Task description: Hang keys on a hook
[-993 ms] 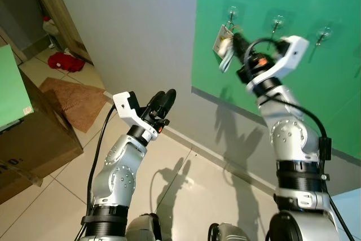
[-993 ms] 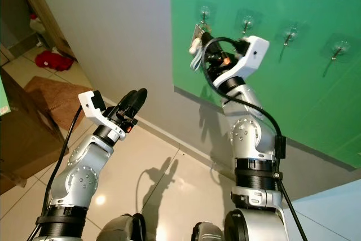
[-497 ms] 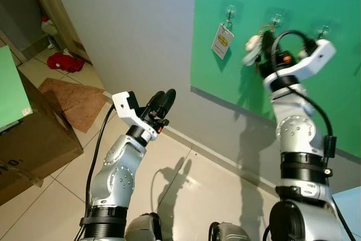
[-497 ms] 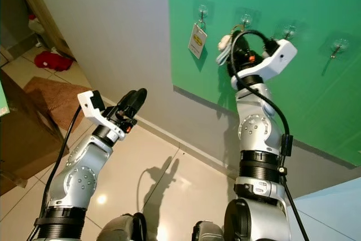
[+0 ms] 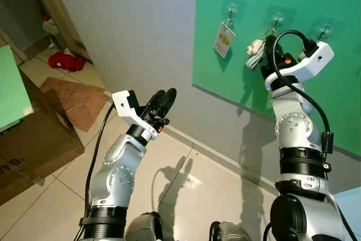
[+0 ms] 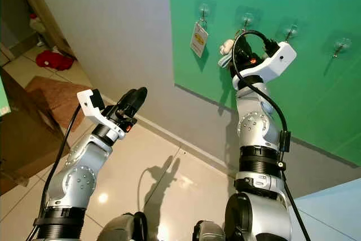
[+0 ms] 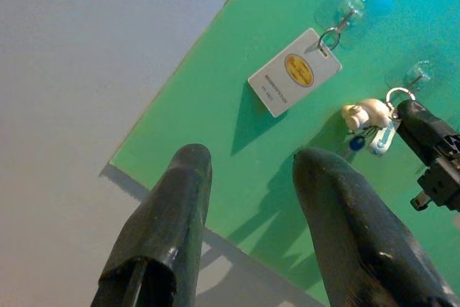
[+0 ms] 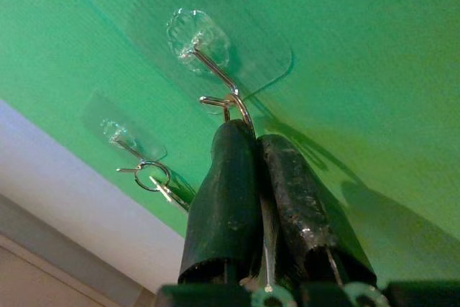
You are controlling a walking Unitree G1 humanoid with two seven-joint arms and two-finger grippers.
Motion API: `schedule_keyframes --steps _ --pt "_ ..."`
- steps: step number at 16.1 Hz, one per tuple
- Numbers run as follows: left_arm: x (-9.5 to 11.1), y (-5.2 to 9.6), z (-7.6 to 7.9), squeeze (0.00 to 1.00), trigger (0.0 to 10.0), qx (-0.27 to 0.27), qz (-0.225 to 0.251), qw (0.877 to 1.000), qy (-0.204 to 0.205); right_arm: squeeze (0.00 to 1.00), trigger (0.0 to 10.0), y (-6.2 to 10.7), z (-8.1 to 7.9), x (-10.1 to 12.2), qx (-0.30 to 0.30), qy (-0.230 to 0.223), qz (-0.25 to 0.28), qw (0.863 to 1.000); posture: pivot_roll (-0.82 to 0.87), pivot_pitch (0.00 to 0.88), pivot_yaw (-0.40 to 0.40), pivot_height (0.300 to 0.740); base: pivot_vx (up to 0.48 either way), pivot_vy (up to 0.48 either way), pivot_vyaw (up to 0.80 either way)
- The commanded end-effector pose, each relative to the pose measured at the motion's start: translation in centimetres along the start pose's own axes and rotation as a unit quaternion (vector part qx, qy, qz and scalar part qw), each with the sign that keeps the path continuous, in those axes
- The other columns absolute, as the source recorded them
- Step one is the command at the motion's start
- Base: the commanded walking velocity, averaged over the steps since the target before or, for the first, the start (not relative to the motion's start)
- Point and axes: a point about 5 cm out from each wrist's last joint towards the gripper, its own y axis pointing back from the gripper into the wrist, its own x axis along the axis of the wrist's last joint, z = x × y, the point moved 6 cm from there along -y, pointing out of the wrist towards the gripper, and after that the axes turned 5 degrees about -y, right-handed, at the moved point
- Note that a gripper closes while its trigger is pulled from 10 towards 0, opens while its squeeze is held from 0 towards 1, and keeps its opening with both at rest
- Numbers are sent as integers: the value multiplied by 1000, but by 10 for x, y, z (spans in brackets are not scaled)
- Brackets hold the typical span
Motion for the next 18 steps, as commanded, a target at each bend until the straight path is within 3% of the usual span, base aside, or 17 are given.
schedule_keyframes --steps 1,4,5,11,13,15,17,18 --pt "-1 2 1 0 10000 -1 -4 1000 0 0 10000 -1 4 2 -10 4 2 1000 51 162 30 740 0 0 0" --pt "-1 2 1 0 10000 -2 -4 1000 0 0 10000 -1 7 2 -17 5 1 1000 51 162 30 740 0 0 0" --pt "-1 1 3 0 10000 -5 -3 1000 -1 1000 10000 1 9 0 -17 4 1 1000 50 153 28 740 0 0 0" --pt "0 -4 2 0 10000 -9 -4 1000 -9 1000 10000 18 2 15 43 10 34 998 41 124 29 740 0 0 0" --pt "-2 -7 0 0 10000 -9 -10 1000 -16 1000 10000 32 0 23 78 20 40 996 30 111 36 740 0 0 0" --pt "-8 -7 -8 0 10000 7 -24 999 -36 1000 10000 46 8 14 86 47 18 995 23 104 38 740 0 0 0" --pt "-20 -2 -31 0 10000 55 -54 994 -78 651 10000 62 41 -11 46 121 -35 991 25 99 32 740 0 0 0" --pt "-32 5 -47 0 10000 87 -83 987 -109 0 10000 73 65 -24 8 153 -63 986 25 98 31 740 0 0 0"
